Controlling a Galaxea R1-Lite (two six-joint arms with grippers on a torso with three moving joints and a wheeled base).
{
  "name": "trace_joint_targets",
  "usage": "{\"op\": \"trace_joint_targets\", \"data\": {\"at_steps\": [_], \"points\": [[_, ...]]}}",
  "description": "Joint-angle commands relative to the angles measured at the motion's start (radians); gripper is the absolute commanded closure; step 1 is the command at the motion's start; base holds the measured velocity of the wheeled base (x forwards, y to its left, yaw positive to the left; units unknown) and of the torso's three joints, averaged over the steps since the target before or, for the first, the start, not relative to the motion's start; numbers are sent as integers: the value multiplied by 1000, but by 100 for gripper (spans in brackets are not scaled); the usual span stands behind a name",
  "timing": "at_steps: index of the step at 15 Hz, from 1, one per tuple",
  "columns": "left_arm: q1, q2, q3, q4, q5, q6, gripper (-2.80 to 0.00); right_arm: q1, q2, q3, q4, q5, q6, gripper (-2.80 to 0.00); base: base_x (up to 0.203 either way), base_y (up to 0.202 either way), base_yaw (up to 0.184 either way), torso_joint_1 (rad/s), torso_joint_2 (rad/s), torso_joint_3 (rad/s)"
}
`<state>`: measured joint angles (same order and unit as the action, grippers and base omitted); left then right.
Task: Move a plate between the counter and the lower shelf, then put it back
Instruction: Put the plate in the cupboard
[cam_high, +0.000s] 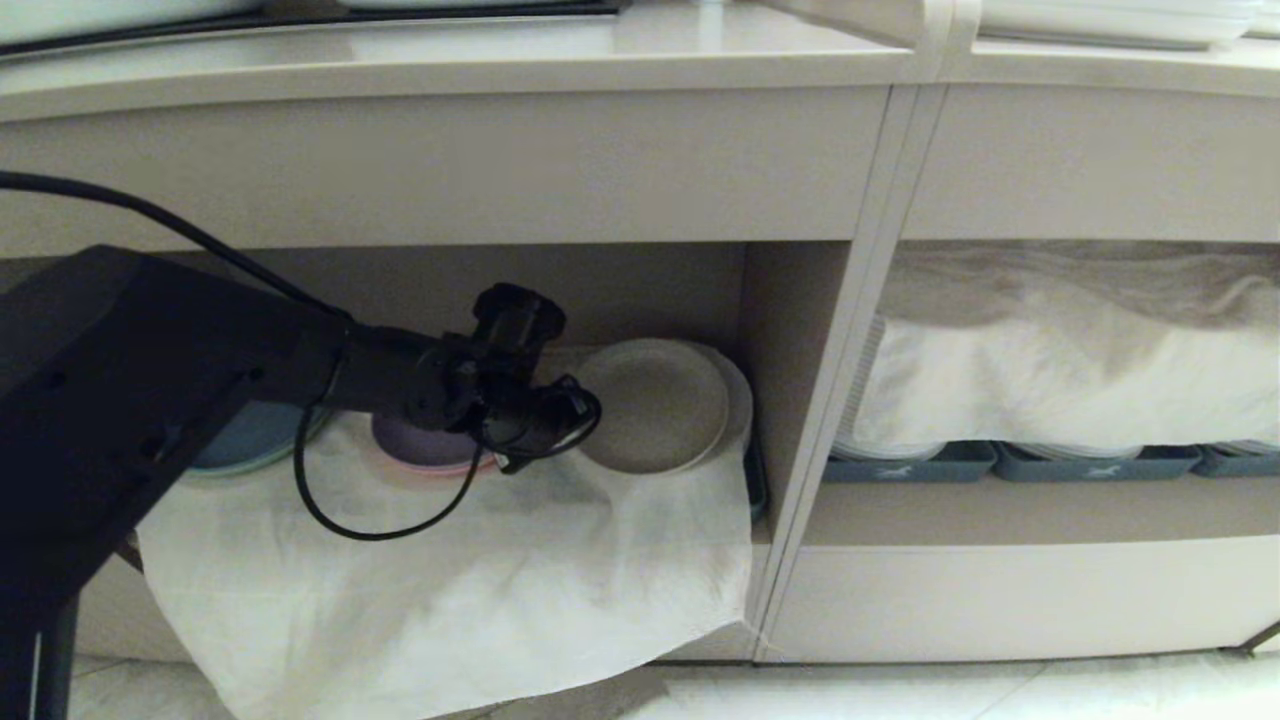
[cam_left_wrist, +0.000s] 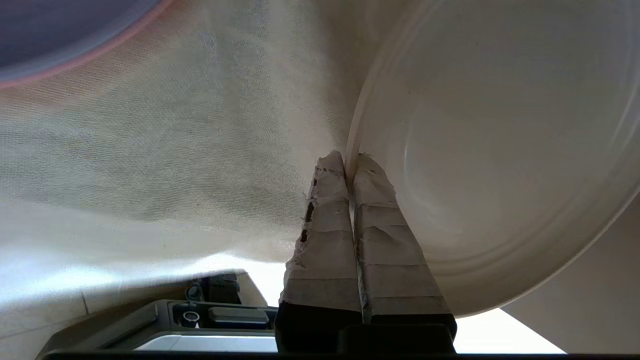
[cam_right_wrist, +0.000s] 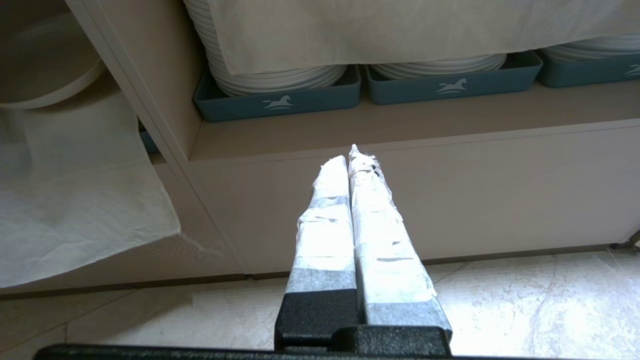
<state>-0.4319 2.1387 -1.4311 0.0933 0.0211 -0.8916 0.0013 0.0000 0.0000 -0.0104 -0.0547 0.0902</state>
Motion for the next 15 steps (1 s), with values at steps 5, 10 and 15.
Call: {"op": "trace_joint_targets", "data": {"at_steps": [5, 10, 15], "points": [[-1, 9, -2, 0, -1, -6, 0, 0, 0, 0, 0, -1, 0, 0, 0, 0, 0, 0, 0, 0], [-2, 15, -5, 0, -1, -6, 0, 0, 0, 0, 0, -1, 0, 0, 0, 0, 0, 0, 0, 0], [-2, 19, -20, 0, -3, -6, 0, 0, 0, 0, 0, -1, 0, 0, 0, 0, 0, 0, 0, 0]]}}
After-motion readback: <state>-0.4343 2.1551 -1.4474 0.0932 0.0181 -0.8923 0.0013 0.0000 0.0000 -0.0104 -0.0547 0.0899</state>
